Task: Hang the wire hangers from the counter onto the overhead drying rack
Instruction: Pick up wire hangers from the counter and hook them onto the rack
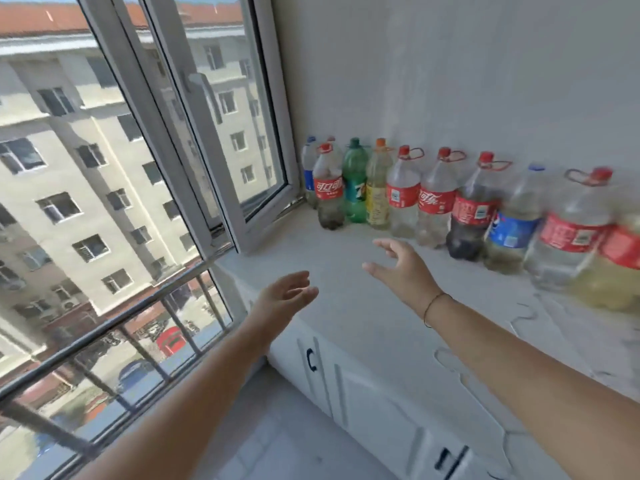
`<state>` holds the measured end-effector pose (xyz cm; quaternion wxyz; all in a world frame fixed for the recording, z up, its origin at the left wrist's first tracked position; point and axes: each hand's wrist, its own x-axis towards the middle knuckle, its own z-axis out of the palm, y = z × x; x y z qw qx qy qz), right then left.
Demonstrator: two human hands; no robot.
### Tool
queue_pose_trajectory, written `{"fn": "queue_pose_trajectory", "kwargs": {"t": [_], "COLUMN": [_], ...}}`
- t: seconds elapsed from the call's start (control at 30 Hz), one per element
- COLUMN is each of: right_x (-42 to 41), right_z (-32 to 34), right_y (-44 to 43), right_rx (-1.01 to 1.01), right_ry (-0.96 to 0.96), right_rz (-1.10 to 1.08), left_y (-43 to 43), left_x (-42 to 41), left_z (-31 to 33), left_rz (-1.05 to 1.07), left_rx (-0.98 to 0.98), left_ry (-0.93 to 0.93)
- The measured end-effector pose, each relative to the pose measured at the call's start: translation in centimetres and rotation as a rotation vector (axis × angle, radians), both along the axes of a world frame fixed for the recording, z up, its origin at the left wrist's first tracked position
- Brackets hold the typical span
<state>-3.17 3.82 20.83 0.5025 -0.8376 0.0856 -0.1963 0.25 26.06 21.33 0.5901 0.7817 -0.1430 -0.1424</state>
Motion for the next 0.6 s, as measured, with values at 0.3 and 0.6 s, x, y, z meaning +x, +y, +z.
{"fn": "queue_pose_trajectory", "kwargs": {"t": [0.3,0.6], "right_x": [-8.0,-18.1], "right_z": [-5.8,-13.4], "right_y": [-16.0,-28.7], "right_rx": [0.084,0.240], "right_ry": [0.131,0.344], "right_rz": [-0.338,-0.633], "left_y": [-16.8,-27.8], "left_x": [-2.9,-6.5], "left_z": [-5.4,-12.3], "left_rz": [-0.296,-0.386], "left_rx": [0.057,0.148], "left_ry": [0.105,0.248]}}
